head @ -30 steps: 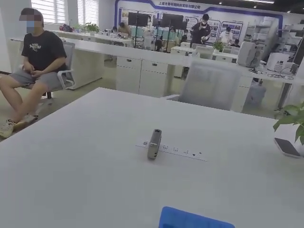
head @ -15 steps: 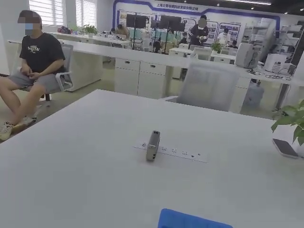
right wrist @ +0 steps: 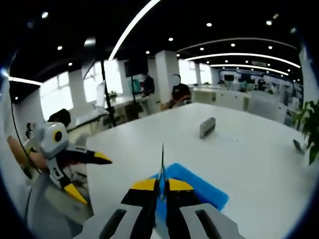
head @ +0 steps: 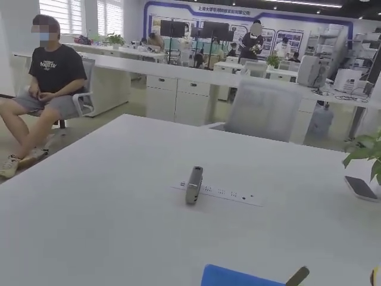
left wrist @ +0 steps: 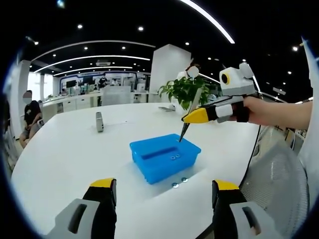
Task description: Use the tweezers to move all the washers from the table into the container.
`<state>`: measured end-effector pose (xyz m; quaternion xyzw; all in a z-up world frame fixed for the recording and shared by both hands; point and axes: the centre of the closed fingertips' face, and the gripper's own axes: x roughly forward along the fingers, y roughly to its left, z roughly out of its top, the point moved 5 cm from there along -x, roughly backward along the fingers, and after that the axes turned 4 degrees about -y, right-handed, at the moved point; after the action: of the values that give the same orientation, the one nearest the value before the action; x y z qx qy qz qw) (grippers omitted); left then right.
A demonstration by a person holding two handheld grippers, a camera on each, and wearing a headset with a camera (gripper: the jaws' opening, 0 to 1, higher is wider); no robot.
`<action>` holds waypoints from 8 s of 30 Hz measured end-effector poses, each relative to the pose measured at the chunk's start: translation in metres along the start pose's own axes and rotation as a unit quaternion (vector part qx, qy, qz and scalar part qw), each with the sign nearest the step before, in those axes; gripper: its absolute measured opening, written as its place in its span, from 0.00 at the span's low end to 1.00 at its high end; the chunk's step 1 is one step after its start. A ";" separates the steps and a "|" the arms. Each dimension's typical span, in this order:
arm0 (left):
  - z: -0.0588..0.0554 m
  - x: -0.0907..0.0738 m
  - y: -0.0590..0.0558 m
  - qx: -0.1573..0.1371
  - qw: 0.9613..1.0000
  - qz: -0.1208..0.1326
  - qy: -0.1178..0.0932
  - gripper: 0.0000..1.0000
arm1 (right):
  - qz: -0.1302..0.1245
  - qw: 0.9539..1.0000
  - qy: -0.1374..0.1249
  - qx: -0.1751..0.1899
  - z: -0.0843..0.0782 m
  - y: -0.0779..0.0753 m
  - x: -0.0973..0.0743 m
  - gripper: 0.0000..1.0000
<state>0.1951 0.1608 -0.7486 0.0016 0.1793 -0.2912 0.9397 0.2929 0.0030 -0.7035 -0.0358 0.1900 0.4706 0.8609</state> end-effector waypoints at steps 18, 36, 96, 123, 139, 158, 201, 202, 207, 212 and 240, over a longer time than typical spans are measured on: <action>0.002 -0.002 0.000 0.012 1.000 0.011 -0.007 0.84 | -0.106 0.992 0.019 0.069 -0.020 -0.021 0.021 0.03; 0.004 0.001 -0.005 -0.017 0.999 -0.022 -0.017 0.85 | -0.126 0.987 0.037 0.093 -0.044 -0.031 0.042 0.03; 0.003 -0.004 0.002 -0.006 1.000 0.014 -0.014 0.81 | -0.051 0.996 0.051 0.058 -0.047 -0.033 0.035 0.04; 0.029 -0.005 -0.018 -0.020 0.994 -0.021 -0.105 0.97 | 0.002 0.999 0.015 0.049 -0.018 0.001 0.004 0.04; 0.017 -0.009 -0.017 -0.044 0.994 -0.014 -0.099 0.96 | 0.034 0.995 0.052 0.082 -0.052 0.021 0.008 0.04; 0.011 -0.007 -0.019 -0.016 0.997 -0.021 -0.073 0.93 | 0.007 0.994 0.073 0.080 -0.083 0.019 0.015 0.04; 0.004 -0.006 -0.022 0.003 0.999 -0.028 -0.044 0.90 | 0.044 0.993 0.100 -0.045 -0.093 0.036 0.016 0.04; 0.004 -0.006 -0.022 0.003 0.999 -0.028 -0.045 0.90 | 0.045 0.992 0.100 -0.055 -0.094 0.036 0.017 0.04; 0.004 -0.005 -0.022 0.006 0.999 -0.027 -0.043 0.89 | 0.030 0.996 0.089 -0.009 -0.095 0.026 0.018 0.03; 0.004 -0.006 -0.021 0.005 0.999 -0.025 -0.043 0.89 | 0.027 0.997 0.073 0.028 -0.089 0.022 0.017 0.03; 0.001 -0.006 -0.017 0.008 0.999 -0.020 -0.034 0.87 | 0.030 0.998 -0.021 0.043 -0.005 0.006 0.016 0.03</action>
<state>0.1811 0.1496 -0.7440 -0.0039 0.1448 -0.3111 0.9393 0.2946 0.0177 -0.7129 0.0171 0.1930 0.4878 0.8512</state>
